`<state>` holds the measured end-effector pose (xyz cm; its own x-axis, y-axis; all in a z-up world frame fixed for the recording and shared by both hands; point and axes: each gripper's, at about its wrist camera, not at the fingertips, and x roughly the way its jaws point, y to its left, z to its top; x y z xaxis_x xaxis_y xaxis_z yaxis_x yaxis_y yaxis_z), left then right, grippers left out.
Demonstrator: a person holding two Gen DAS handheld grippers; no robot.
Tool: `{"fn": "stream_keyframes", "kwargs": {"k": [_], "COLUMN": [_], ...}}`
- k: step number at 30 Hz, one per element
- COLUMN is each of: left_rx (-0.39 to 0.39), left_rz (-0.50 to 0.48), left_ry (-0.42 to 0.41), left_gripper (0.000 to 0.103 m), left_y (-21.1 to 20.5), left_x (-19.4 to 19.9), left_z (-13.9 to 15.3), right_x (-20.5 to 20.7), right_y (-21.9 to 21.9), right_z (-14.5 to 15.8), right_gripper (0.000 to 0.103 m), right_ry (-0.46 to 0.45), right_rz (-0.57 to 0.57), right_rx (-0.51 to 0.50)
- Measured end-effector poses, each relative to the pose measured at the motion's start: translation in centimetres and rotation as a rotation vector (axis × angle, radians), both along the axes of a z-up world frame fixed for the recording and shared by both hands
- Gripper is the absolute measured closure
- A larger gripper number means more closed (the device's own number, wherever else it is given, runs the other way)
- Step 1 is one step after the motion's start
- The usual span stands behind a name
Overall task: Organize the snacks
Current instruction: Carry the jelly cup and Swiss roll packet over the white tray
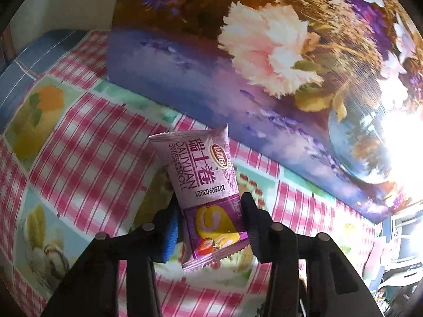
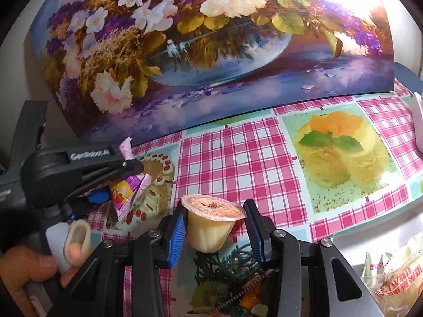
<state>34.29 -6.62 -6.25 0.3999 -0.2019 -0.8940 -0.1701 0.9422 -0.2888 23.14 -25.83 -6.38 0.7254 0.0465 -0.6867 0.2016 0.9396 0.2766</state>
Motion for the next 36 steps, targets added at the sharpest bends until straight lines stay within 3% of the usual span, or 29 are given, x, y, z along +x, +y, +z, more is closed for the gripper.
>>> {"fn": "stream_keyframes", "kwargs": {"k": [9,15,22,29,36], "left_rx": [-0.04,-0.114,-0.137,-0.138,-0.144], "left_rz": [0.035,0.099,0.119,0.103,0.085], "left_ry": [0.027,-0.011,-0.089,-0.141,-0.143], "left_gripper": [0.059,0.059,0.059,0.059,0.059], "left_y": [1.0,2.1,1.1,-0.8,-2.3], "left_x": [-5.8,-12.4,-18.3,-23.1,-26.9], "left_z": [1.5,4.3,8.9,11.3,10.7], "right_x": [-3.2,-6.8,-12.5,-17.5,-21.3], "right_y": [0.2,0.6,0.8,0.1,-1.1], "right_z": [2.4,5.7,8.7,8.7,7.6], "right_gripper": [0.058,0.058,0.058,0.058,0.058], "right_ry": [0.011,-0.015,-0.068,-0.077,-0.055], "right_rz": [-0.016,-0.028,-0.048,-0.065,-0.09], "right_rx": [-0.009,-0.011,-0.04,-0.037,-0.039]}}
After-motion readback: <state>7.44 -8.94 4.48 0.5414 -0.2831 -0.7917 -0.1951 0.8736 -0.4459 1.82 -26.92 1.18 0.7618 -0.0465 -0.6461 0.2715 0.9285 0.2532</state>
